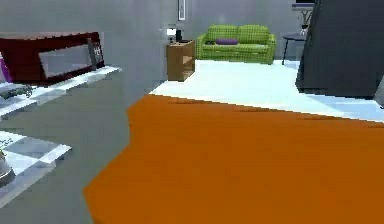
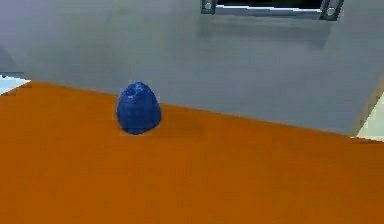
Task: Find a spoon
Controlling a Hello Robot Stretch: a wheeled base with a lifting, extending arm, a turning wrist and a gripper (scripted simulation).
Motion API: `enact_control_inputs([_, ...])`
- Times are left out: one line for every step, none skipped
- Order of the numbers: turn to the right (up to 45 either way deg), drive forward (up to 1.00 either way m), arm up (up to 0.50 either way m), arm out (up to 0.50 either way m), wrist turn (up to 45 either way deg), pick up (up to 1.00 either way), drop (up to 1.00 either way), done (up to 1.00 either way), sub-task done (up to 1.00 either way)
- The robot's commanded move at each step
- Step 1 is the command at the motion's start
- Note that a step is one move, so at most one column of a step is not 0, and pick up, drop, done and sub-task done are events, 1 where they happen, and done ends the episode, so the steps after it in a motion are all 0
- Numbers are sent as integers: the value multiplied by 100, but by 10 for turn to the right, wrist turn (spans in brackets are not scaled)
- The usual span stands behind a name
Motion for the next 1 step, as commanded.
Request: enact_control_inputs([0,85,0,0,0,0,0,0,0])
